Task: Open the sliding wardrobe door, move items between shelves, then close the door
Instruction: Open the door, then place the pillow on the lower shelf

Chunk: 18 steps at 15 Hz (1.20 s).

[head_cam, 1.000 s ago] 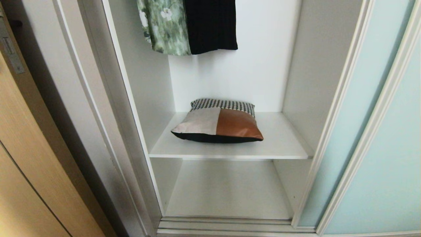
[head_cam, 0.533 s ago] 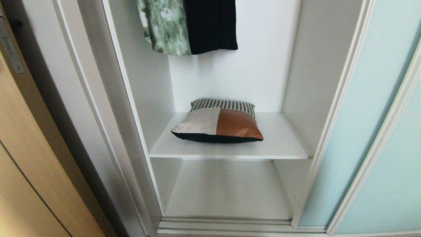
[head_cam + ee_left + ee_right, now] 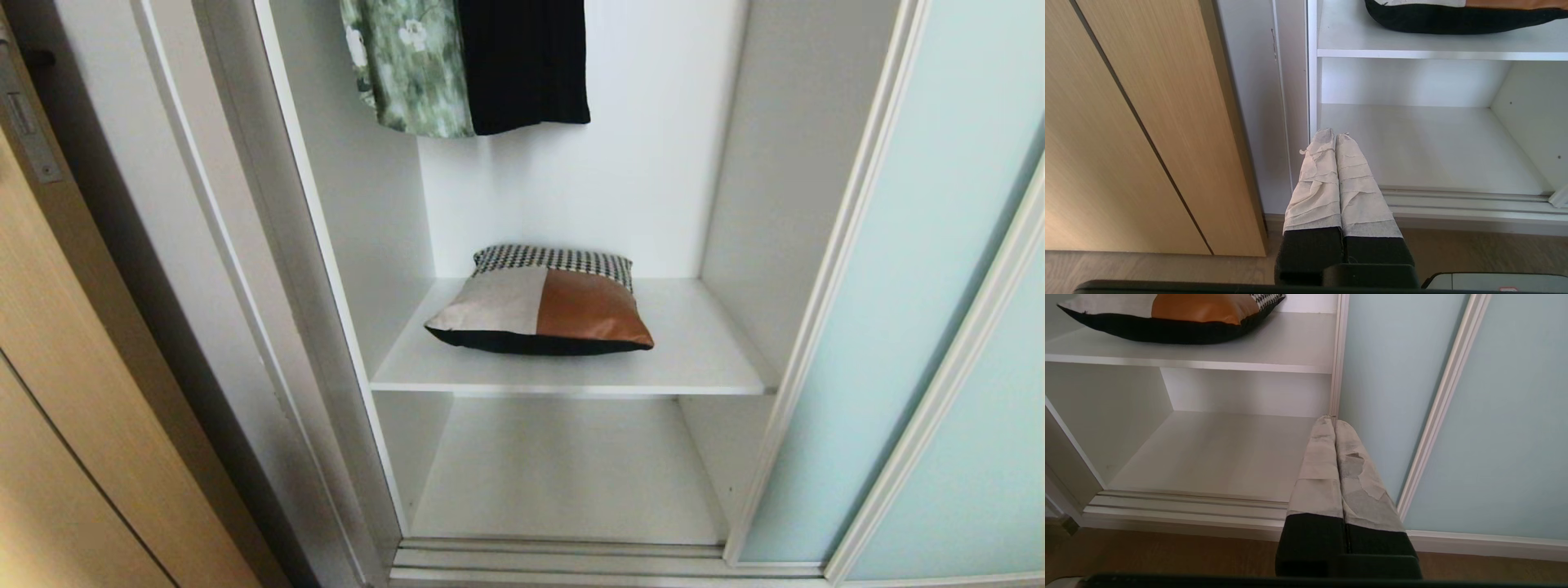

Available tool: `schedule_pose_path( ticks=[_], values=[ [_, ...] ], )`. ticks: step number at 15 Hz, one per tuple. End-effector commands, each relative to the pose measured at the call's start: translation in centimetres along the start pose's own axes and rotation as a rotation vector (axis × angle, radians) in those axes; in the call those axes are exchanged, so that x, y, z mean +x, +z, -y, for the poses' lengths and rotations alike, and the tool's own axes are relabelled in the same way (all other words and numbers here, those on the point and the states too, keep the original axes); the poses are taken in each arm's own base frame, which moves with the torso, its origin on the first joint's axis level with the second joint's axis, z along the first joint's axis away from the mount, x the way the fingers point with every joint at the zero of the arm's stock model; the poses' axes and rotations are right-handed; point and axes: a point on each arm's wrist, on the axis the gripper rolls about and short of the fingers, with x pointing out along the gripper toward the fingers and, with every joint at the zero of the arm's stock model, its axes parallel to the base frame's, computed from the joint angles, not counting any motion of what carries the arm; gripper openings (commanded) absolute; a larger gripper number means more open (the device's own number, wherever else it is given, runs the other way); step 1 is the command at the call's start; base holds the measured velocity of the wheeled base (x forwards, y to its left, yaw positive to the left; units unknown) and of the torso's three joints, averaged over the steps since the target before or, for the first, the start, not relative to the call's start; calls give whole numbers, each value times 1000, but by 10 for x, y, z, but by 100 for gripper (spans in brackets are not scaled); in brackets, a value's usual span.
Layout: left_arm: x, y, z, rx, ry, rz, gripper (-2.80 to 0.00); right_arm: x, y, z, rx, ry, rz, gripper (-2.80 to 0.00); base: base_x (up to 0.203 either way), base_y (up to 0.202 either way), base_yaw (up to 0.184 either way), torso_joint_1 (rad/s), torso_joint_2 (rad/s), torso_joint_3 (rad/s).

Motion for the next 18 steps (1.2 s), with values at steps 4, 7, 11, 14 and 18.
schedule_pose_path(
  ticks=[4, 7, 11, 14, 18],
  values=[
    [0, 0, 0, -1, 0, -2, -280, 0, 0, 0, -5, 1, -1, -280, 0, 0, 0, 0, 0, 0],
    [0, 0, 0, -1, 0, -3, -280, 0, -1, 0, -73, 1, -5, -280, 0, 0, 0, 0, 0, 0],
    [0, 0, 0, -1, 0, -2, -280, -1, 1, 0, -87, 0, 0, -280, 0, 0, 0, 0, 0, 0],
    [0, 0, 0, -1, 0, -4, -280, -10, 68, -1, -74, -1, 78, -280, 0, 0, 0, 0, 0, 0],
    [0, 0, 0, 1, 0, -4, -280, 11, 181, -4, -34, 72, 73, -280, 0, 0, 0, 0, 0, 0]
  ],
)
